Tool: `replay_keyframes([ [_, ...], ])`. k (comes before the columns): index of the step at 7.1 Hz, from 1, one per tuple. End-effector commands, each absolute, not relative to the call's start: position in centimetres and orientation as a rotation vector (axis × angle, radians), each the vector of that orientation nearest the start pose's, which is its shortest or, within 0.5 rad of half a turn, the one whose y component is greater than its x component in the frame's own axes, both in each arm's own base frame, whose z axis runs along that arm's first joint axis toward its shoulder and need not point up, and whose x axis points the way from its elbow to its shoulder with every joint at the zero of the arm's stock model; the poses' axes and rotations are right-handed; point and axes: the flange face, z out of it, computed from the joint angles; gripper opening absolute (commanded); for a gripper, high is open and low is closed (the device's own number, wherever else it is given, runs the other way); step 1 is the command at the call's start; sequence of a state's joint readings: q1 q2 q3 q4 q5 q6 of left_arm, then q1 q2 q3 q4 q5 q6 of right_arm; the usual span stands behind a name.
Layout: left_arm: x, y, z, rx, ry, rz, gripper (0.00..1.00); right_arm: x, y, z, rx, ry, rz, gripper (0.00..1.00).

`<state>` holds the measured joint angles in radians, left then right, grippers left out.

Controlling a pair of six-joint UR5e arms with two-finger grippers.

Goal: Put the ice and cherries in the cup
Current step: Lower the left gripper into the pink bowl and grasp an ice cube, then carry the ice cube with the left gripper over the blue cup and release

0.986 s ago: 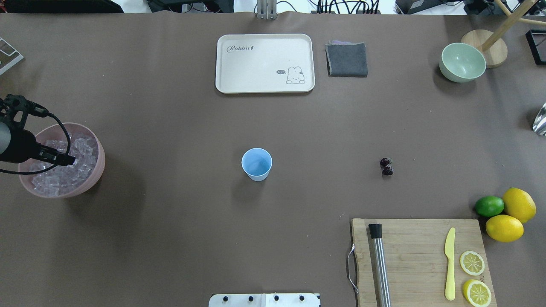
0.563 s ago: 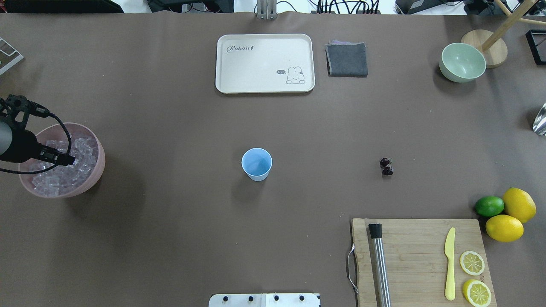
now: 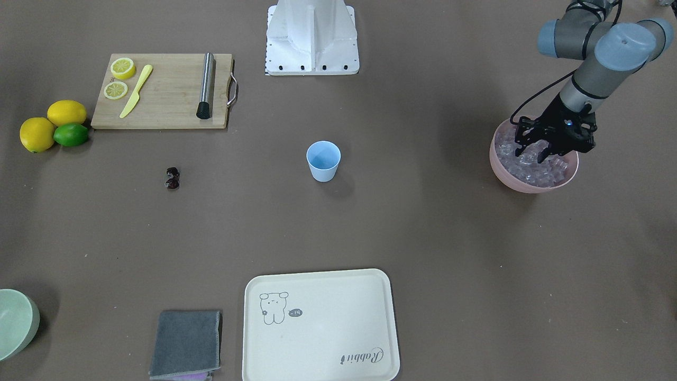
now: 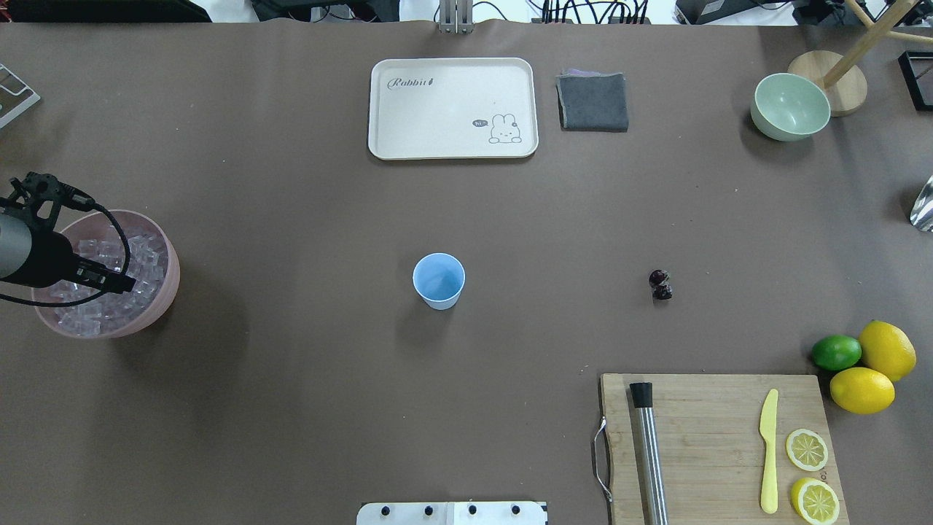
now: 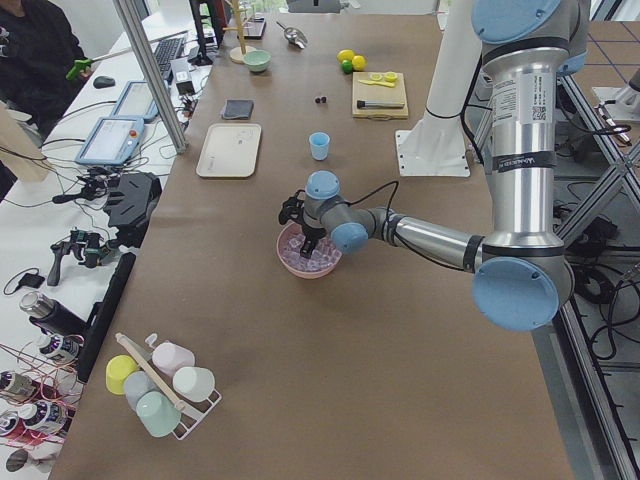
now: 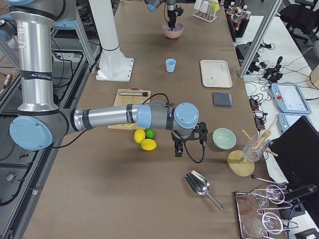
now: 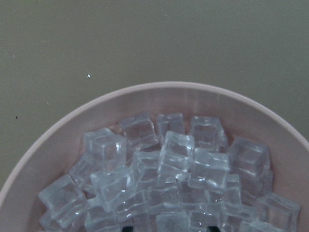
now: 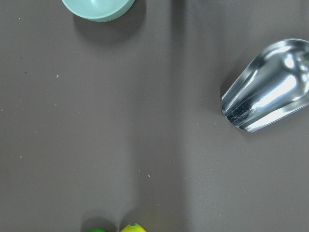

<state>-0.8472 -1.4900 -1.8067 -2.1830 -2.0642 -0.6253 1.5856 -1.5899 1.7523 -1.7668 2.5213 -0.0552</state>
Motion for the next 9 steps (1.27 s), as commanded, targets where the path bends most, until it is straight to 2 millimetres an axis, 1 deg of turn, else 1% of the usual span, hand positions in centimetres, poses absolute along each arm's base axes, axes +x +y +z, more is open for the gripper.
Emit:
replay_keyframes([
  [1, 25.6, -41.9, 52.0, 0.304, 0.844, 0.288, 0.15, 6.0, -47.5, 58.5, 0.003, -0.95, -0.019, 1.0],
  [2, 25.8, -41.8, 52.1, 0.3, 0.843, 0.292, 0.0, 6.0, -47.5, 58.5, 0.003, -0.95, -0.019, 1.0],
  [3, 25.9, -41.7, 51.8, 0.306, 0.847, 0.296, 0.0, 6.0, -47.5, 58.5, 0.003, -0.95, -0.019, 1.0],
  [4, 25.6, -41.6, 51.0, 0.322, 0.854, 0.304, 0.0, 6.1, -47.6, 58.4, 0.006, -0.953, -0.018, 1.0],
  [5, 24.7, -41.2, 49.7, 0.337, 0.872, 0.305, 0.0, 6.4, -47.6, 57.6, 0.024, -0.951, -0.02, 1.0],
  [6, 23.3, -41.0, 48.5, 0.357, 0.883, 0.294, 0.0, 6.6, -47.5, 57.1, 0.031, -0.949, -0.018, 1.0],
  [7, 20.9, -42.7, 47.7, 0.397, 0.88, 0.239, 0.0, 6.6, -47.4, 57.2, 0.028, -0.943, -0.017, 1.0],
  [8, 19.7, -44.3, 45.5, 0.448, 0.896, 0.204, 0.0, 7.0, -47.0, 57.6, 0.027, -0.937, -0.011, 1.0],
  [9, 21.4, -46.8, 40.7, 0.511, 0.945, 0.2, 0.0, 7.0, -46.7, 57.9, 0.025, -0.937, -0.011, 1.0],
])
